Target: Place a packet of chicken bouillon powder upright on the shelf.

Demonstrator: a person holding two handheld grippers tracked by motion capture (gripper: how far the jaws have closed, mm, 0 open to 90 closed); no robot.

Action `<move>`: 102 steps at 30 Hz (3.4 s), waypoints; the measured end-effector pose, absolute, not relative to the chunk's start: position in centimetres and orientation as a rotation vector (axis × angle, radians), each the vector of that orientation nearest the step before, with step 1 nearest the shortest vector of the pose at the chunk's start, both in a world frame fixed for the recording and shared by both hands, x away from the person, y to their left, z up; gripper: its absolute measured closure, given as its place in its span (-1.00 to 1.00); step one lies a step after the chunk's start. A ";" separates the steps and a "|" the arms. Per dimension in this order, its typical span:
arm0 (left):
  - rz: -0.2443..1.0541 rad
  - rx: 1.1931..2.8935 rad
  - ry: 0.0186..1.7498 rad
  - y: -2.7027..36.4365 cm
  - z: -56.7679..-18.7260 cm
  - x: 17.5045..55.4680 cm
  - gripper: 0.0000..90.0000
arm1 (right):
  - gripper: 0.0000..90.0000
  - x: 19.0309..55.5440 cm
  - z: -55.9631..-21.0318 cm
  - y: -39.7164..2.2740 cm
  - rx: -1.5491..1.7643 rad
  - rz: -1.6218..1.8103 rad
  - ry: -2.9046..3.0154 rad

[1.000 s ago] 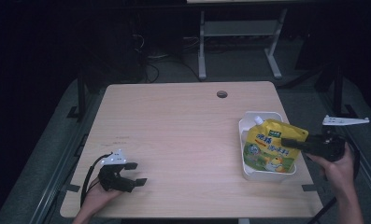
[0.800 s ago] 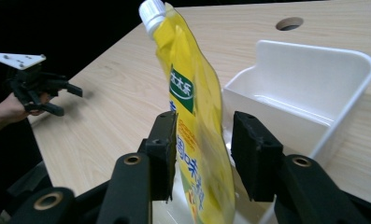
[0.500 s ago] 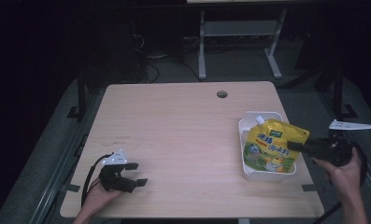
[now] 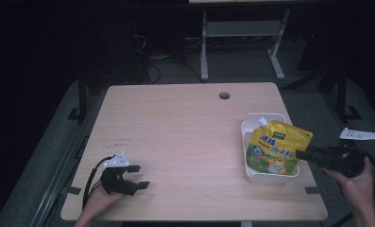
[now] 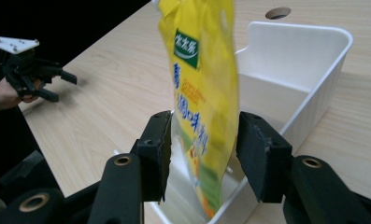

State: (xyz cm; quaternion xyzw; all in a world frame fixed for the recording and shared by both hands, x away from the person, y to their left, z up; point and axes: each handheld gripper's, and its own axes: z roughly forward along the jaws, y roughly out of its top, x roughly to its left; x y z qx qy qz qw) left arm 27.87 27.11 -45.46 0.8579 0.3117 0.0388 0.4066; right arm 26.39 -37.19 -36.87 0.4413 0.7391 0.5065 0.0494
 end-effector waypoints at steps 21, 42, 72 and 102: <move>0.103 2.161 0.778 27.1 -45.3 27.8 -0.54 | 0.13 22.8 -36.0 -34.8 1.224 1.494 2.352; 0.106 2.157 0.773 27.6 -45.0 27.7 -0.55 | -0.08 25.1 -36.0 -24.3 0.995 1.482 2.550; 0.124 2.145 0.783 28.6 -44.7 27.7 -0.60 | -0.14 27.8 -35.8 -14.0 0.811 1.440 2.715; 0.145 2.122 0.814 29.7 -44.6 27.9 -0.62 | -0.20 30.9 -38.3 -6.5 0.785 1.437 2.823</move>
